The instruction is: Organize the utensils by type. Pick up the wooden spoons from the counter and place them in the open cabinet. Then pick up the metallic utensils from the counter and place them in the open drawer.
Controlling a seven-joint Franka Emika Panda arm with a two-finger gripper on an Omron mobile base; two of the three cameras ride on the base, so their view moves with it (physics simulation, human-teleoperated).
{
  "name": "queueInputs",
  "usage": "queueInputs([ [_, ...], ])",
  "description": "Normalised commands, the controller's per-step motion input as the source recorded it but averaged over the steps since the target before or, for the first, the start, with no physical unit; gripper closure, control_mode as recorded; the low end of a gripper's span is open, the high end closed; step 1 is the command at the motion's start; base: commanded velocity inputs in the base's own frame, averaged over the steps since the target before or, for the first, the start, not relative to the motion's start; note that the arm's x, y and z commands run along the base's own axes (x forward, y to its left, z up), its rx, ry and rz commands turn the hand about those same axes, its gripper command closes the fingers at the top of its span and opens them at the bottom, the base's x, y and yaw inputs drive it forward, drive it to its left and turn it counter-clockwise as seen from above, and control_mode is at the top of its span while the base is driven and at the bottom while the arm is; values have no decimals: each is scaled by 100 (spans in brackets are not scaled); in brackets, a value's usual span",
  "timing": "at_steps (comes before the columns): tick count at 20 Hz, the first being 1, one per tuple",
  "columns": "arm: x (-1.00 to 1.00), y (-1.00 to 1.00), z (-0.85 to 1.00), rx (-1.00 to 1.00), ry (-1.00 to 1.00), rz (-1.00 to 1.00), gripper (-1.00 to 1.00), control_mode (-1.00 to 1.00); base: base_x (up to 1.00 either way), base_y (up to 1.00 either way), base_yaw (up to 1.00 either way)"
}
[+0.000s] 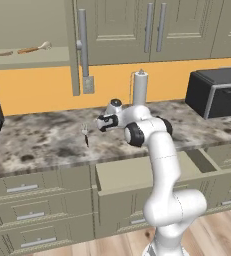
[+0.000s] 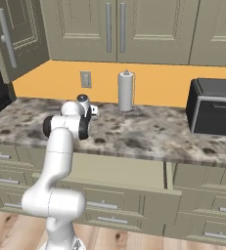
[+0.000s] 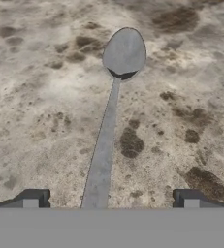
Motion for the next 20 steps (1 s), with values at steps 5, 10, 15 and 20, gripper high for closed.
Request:
queueInputs([
  [5,7,2,-26,0,0,0,-100,-100,0,0,0],
  [10,1,5,-35,0,4,0,100,-100,0,0,0],
  [15,0,0,-37,1,4,0,100,-100,0,0,0],
  [20,-16,0,-29,1,0,0,100,-100,0,0,0],
])
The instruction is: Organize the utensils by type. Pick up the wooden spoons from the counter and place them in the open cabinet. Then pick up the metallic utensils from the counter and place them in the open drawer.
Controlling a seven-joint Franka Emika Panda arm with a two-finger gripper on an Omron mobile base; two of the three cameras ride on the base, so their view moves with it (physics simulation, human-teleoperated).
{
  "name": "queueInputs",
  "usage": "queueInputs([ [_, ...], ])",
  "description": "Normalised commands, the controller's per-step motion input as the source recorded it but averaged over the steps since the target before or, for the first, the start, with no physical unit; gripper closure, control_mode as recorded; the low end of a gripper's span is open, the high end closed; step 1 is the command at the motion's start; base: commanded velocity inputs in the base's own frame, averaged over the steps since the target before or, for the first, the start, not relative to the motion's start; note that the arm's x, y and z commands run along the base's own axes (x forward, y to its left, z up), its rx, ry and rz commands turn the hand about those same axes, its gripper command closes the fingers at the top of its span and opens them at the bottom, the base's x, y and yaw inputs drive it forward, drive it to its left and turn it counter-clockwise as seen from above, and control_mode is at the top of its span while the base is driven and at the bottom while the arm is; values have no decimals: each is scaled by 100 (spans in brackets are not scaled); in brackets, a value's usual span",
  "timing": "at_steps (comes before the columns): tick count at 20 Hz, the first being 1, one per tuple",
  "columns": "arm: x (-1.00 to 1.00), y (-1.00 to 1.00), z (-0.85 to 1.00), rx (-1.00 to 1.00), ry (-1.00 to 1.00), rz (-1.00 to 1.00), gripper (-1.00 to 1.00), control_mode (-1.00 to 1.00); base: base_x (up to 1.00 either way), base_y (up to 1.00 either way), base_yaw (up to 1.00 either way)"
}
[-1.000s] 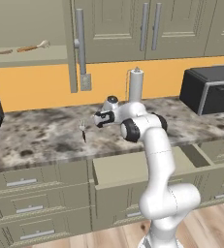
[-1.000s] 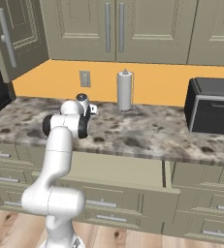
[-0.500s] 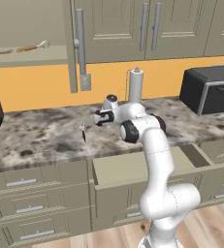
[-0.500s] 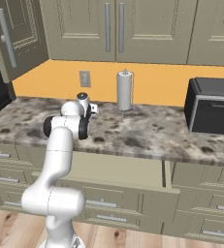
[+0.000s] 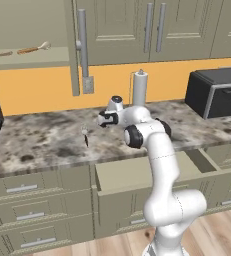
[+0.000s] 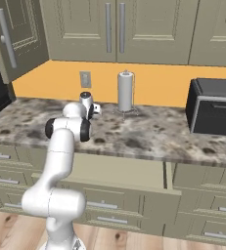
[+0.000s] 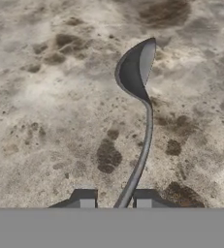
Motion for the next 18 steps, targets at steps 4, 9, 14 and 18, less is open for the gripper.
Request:
queueInputs([
  [4,-40,0,-15,4,0,0,100,-100,0,0,0],
  [9,-79,0,-1,6,0,0,100,-100,0,0,0],
  [14,-98,-2,0,7,-3,-3,100,-100,0,0,0],
  [18,-100,-16,6,7,-10,-10,100,-100,0,0,0],
])
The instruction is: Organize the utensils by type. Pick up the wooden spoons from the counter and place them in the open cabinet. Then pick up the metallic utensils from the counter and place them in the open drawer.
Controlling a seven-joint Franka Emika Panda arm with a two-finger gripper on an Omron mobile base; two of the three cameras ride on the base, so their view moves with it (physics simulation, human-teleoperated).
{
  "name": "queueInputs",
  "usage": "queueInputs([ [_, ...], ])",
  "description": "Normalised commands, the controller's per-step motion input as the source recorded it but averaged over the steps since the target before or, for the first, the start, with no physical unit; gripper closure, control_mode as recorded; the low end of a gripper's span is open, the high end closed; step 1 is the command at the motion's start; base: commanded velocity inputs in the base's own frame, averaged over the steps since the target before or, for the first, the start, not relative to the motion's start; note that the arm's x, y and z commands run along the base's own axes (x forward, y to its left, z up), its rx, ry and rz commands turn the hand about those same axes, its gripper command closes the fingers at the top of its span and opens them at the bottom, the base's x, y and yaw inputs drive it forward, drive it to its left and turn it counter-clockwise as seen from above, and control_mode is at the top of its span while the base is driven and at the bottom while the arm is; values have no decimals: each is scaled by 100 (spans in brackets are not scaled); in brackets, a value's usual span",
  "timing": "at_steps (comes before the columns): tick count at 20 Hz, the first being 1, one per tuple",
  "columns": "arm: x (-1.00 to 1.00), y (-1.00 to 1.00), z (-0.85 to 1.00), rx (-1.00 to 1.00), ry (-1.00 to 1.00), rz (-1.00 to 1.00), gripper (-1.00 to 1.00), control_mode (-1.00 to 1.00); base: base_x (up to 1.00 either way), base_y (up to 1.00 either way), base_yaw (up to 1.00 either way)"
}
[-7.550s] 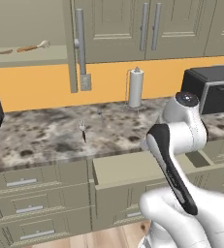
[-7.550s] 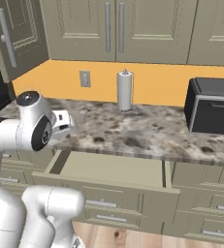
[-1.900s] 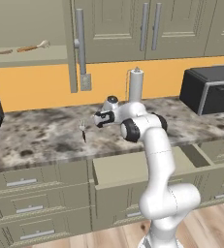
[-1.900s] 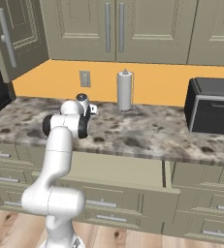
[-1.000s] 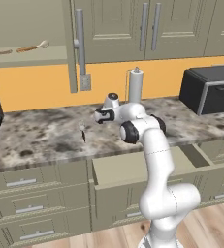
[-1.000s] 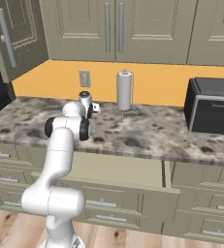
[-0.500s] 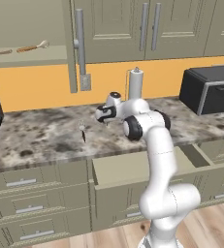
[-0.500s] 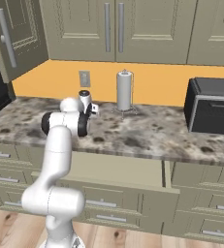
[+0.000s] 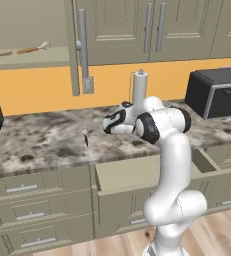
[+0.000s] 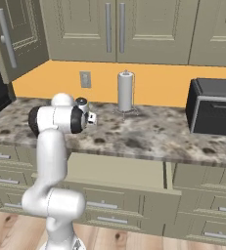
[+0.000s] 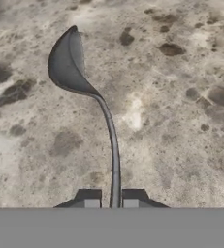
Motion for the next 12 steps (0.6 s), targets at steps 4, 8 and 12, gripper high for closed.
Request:
queueInputs([
  [4,-100,-22,46,6,-6,-5,100,-100,0,0,0],
  [8,-88,-31,87,8,0,0,100,-100,0,0,0],
  [12,-69,-36,100,5,4,0,100,-100,0,0,0],
])
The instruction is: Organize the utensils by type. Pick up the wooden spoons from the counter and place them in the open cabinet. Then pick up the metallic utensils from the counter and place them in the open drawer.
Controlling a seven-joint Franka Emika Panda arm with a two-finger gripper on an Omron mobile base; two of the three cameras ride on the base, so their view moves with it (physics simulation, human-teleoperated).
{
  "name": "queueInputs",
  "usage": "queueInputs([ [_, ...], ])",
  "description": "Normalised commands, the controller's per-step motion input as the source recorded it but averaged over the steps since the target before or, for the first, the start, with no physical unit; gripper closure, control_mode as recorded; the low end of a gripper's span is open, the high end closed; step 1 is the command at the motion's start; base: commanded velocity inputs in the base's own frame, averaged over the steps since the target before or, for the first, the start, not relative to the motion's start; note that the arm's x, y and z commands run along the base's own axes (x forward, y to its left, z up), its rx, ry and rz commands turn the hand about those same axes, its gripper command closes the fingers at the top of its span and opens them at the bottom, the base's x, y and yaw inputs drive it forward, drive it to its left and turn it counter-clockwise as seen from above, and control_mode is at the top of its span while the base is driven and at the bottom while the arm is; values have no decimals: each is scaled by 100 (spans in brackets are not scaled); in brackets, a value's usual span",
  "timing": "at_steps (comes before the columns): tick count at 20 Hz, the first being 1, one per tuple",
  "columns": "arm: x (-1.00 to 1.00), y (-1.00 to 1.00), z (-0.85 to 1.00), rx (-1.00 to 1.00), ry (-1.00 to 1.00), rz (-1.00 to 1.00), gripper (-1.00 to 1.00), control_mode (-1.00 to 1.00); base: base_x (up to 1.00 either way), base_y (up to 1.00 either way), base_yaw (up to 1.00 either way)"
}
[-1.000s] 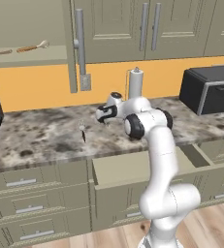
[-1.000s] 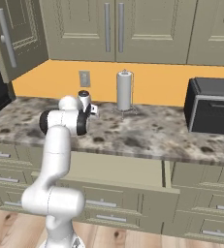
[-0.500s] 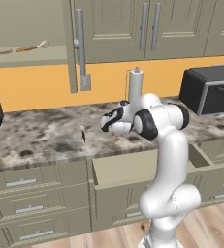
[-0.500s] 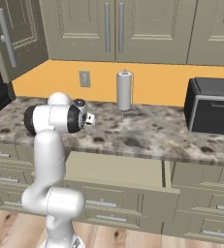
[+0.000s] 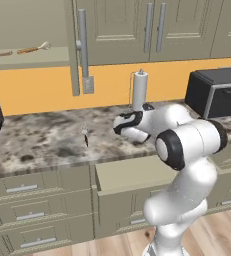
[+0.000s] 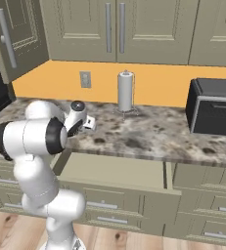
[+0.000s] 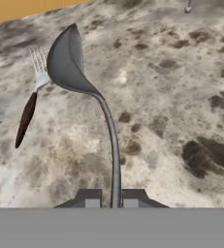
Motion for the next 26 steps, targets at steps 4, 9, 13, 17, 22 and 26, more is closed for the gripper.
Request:
queueInputs([
  [4,-74,-33,89,4,7,0,100,-100,0,0,0],
  [9,-91,-17,49,2,7,4,100,-100,0,0,0],
  [13,-88,-5,11,-4,-4,20,100,-100,0,0,0],
  [17,-83,-16,0,-2,-13,18,100,-100,0,0,0],
  [22,-52,-35,9,-3,-11,17,100,-100,0,0,0],
  [26,-2,-17,18,-5,-1,16,100,-100,0,0,0],
])
